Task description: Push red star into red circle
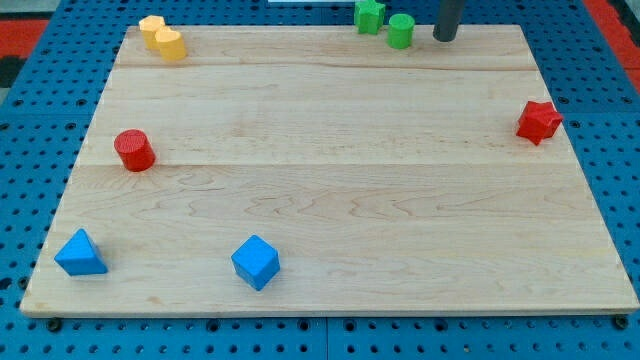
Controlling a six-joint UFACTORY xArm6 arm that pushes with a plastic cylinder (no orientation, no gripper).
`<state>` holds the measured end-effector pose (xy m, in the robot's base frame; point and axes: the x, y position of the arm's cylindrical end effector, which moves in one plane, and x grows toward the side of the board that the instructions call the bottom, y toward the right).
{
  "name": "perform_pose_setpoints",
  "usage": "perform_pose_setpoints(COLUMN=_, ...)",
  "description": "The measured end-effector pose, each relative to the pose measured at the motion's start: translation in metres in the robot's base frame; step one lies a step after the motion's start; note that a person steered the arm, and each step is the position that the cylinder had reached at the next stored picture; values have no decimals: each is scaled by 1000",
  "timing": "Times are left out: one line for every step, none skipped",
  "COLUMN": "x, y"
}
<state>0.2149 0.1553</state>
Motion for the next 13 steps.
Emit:
perform_pose_setpoints(x=12, y=-19)
perform_pose_setpoints(x=12, y=-39)
perform_pose_setpoints(x=12, y=-57)
perform_pose_setpoints(x=12, y=-2)
perform_pose_setpoints(x=21, y=119)
perform_pose_setpoints(x=56, y=189)
perform_pose_setpoints(x=65, y=190)
perform_pose_setpoints(x=156, y=185)
perform_pose_setpoints(x=191, y=162)
perform_pose_setpoints(x=151, y=95)
perform_pose_setpoints(x=160, y=23)
perform_pose_setpoints(x=170, y=-10)
perform_pose_setpoints(x=174, y=-78)
